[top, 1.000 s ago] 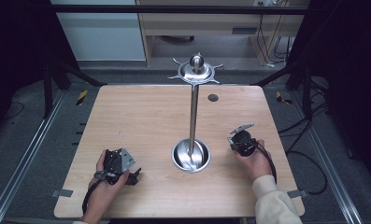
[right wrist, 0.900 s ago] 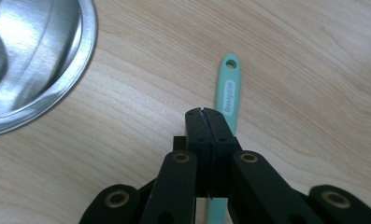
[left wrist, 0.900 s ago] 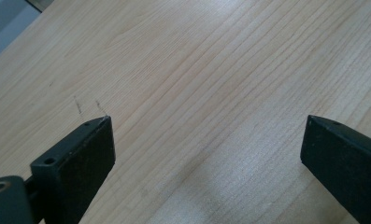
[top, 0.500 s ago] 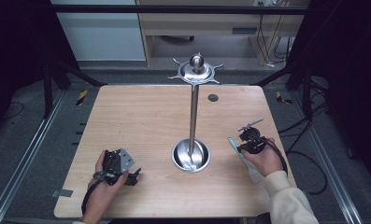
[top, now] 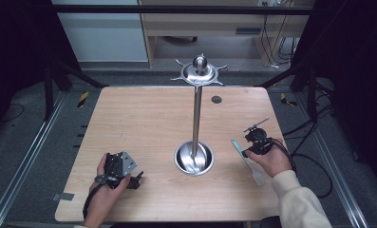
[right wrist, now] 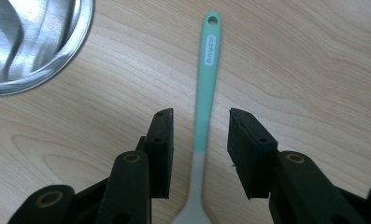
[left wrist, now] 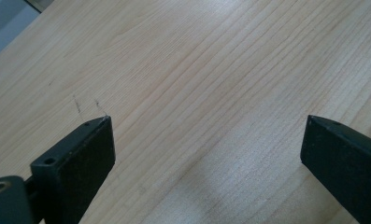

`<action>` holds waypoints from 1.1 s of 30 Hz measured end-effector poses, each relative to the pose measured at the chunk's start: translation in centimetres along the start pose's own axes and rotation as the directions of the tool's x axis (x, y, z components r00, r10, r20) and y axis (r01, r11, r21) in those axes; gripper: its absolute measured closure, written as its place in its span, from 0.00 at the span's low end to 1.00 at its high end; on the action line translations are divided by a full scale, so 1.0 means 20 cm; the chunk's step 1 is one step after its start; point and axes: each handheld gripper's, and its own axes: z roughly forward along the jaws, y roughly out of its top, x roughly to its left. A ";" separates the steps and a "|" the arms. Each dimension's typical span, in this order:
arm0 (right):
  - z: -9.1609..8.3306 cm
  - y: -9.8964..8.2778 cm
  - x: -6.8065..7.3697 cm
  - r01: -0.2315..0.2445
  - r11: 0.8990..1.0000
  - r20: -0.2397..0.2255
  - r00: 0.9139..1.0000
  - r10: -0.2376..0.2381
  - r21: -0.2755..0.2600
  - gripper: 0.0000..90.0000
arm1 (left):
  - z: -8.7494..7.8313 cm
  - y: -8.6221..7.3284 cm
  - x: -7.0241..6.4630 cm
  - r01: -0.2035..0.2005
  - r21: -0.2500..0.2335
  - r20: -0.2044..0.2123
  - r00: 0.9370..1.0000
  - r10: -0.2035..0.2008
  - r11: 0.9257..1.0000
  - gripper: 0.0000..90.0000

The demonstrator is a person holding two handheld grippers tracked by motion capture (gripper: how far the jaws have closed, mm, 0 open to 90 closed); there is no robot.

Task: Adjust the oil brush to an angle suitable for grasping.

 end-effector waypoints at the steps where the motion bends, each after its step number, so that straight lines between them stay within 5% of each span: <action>1: 0.01 0.01 0.00 -0.008 1.000 -0.006 1.000 0.008 0.011 0.69 | 0.00 0.00 0.00 0.000 0.000 0.000 1.000 0.000 1.000 0.03; 16: 0.15 0.02 -0.02 -0.034 0.992 -0.018 0.999 0.037 0.123 0.77 | 0.00 0.00 0.00 -0.004 0.007 0.005 1.000 0.004 1.000 0.03; 33: 0.19 0.04 -0.03 -0.050 0.978 -0.035 0.998 0.059 0.203 0.84 | 0.01 0.00 -0.01 -0.003 0.004 0.006 1.000 0.003 1.000 0.03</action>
